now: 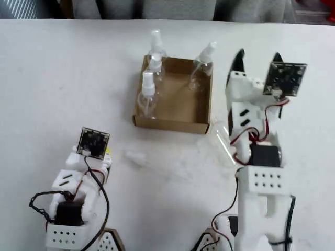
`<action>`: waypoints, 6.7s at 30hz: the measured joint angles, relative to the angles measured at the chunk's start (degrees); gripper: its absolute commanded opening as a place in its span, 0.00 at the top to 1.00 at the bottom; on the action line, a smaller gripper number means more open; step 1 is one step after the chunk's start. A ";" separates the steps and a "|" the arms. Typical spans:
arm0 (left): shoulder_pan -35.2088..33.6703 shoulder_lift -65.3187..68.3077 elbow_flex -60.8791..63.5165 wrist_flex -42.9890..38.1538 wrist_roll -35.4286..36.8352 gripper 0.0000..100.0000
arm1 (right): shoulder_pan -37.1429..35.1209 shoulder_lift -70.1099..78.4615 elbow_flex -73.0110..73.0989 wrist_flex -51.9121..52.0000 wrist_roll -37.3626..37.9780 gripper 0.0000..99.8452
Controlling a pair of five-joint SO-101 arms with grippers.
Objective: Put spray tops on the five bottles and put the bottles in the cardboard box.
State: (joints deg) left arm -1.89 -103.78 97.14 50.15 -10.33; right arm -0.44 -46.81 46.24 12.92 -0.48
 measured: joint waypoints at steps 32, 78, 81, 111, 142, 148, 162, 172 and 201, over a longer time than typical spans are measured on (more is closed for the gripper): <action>0.00 0.00 0.00 0.00 0.00 0.98 | -0.62 42.02 -26.90 65.93 29.71 0.75; 0.00 0.00 0.00 0.00 0.00 0.98 | -1.32 64.62 -34.46 56.53 41.32 0.87; 0.00 0.00 0.00 0.00 0.00 0.98 | -0.88 64.62 -34.46 56.53 41.32 0.89; 0.00 0.00 0.00 0.00 0.00 0.98 | 33.05 42.37 -14.59 43.60 41.23 0.89; 0.00 0.00 0.00 1.76 0.00 0.98 | 39.56 46.86 -17.67 39.91 40.62 0.75; 0.00 0.00 0.00 1.76 0.00 0.98 | 39.56 46.86 -17.67 39.47 32.09 0.75; 0.00 0.00 0.00 1.76 0.00 0.98 | 39.03 50.46 -17.23 39.47 28.48 0.75; 0.00 0.00 0.00 1.76 0.00 0.98 | 38.77 60.57 -25.41 39.56 23.82 0.75; 0.00 0.00 0.00 1.76 0.00 0.98 | 34.99 46.15 -23.74 63.82 25.67 0.98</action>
State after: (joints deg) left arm -1.89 -103.78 97.14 51.91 -10.33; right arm 34.55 -0.66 22.51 76.75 25.19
